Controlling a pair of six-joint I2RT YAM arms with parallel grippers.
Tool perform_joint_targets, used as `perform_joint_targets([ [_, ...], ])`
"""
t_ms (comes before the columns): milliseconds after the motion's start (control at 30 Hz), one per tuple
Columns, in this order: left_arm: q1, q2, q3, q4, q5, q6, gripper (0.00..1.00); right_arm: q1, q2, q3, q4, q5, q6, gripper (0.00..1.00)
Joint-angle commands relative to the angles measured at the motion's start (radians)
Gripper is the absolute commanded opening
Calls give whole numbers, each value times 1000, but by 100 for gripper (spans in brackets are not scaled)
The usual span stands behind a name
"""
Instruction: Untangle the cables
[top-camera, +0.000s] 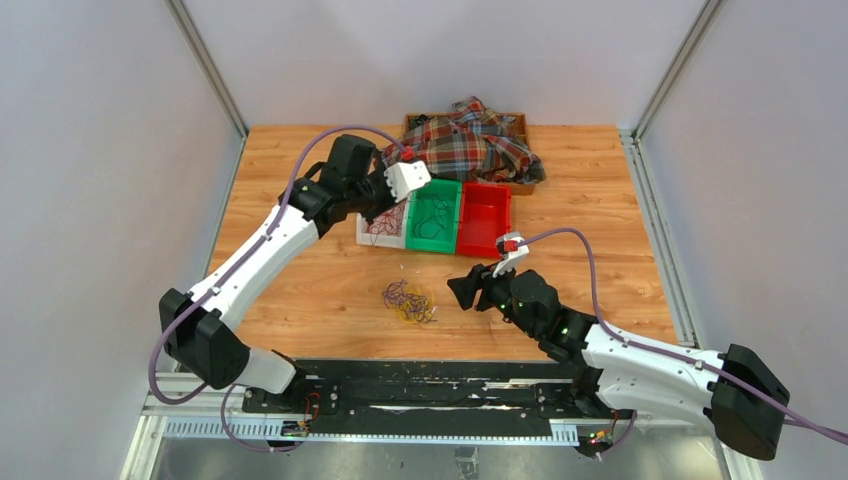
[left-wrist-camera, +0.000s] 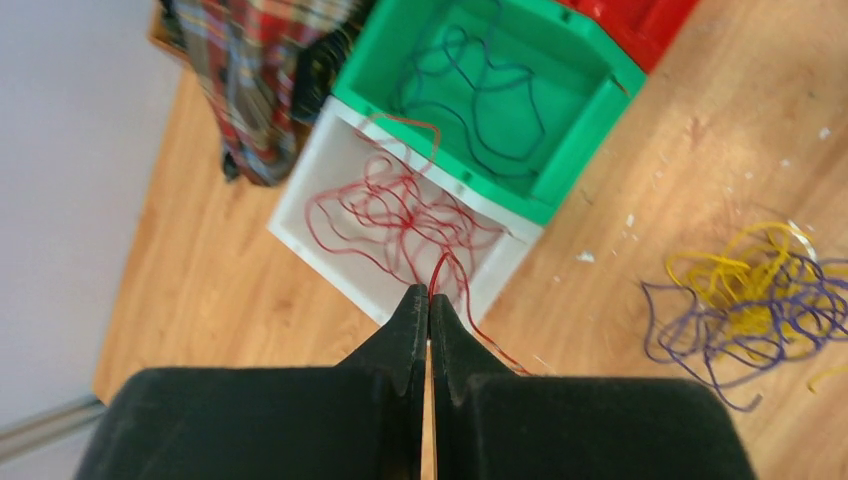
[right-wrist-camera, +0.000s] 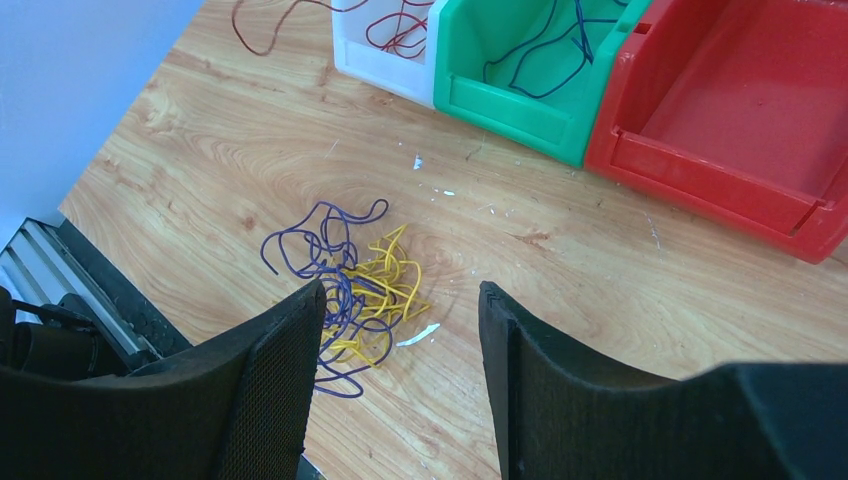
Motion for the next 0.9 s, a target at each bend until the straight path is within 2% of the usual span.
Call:
perform_joint_targets([
  [0, -7, -68, -58, -24, -43, -41, 0, -13, 2, -5, 5, 22, 12, 58],
  [233, -7, 12, -61, 218, -269, 42, 0, -16, 5, 0, 7, 20, 14, 58],
  [633, 17, 274, 3, 366, -275, 48, 0, -33, -50, -2, -42, 55, 5, 58],
  [867, 48, 358, -14, 429, -261, 55, 0, -55, -63, -12, -49, 50, 21, 58],
])
